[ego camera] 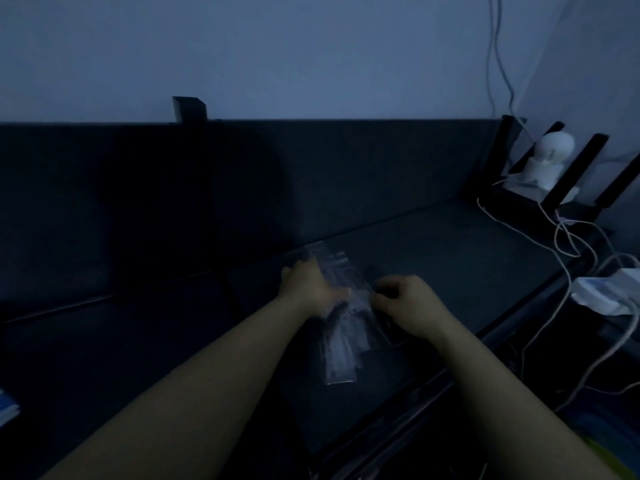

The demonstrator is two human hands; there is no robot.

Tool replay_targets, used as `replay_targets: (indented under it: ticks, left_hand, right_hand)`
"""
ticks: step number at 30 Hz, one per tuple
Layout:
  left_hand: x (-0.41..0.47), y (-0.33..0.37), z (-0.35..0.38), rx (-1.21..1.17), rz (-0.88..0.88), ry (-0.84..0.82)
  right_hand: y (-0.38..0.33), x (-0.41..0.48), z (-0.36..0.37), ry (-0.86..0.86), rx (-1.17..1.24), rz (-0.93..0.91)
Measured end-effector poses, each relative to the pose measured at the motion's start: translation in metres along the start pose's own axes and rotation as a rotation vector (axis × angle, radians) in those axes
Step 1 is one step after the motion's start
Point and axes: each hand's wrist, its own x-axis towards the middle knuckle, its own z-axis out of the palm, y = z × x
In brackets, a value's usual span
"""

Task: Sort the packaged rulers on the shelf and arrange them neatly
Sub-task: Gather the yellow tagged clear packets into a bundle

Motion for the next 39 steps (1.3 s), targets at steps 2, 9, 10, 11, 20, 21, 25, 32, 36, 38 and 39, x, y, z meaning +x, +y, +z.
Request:
replay_targets:
  ticks: [2,9,10,11,20,21,25,32,36,38,39]
  left_hand:
    - [0.004,0.001,0.002,0.013,-0.012,0.013]
    - [-0.005,-0.01,-0.005,-0.134,0.004,0.014]
    - [-0.008,-0.011,-0.006,-0.128,-0.002,0.031]
    - [-0.01,-0.013,-0.006,-0.136,-0.012,0.045]
    - [-0.023,-0.02,-0.005,-0.41,-0.16,0.137]
    - [-0.022,-0.02,-0.004,-0.431,-0.166,0.13]
    - [-0.025,-0.023,0.003,-0.423,-0.156,0.149]
    - [-0.036,-0.028,-0.004,-0.499,-0.235,0.17]
    - [-0.042,-0.028,-0.005,-0.6,-0.287,0.129]
    - [-0.045,-0.025,-0.006,-0.646,-0.284,0.104]
    - [-0.047,-0.025,-0.006,-0.664,-0.27,0.1]
  right_hand:
    - [-0.001,-0.001,-0.003,0.002,-0.055,0.068]
    - [-0.022,0.006,0.011,-0.128,-0.062,0.127]
    - [-0.026,0.009,0.012,-0.14,-0.077,0.15]
    - [-0.03,0.011,0.013,-0.155,-0.097,0.167]
    - [-0.04,0.012,0.021,-0.236,-0.031,0.239]
    - [-0.04,0.011,0.021,-0.243,-0.018,0.231]
    - [-0.046,0.008,0.02,-0.222,0.197,0.227]
    - [-0.05,0.001,0.027,-0.196,0.624,0.396]
    - [-0.05,-0.004,0.03,-0.186,0.7,0.401]
    - [-0.051,-0.005,0.031,-0.217,0.68,0.363]
    - [-0.053,-0.006,0.033,-0.236,0.672,0.341]
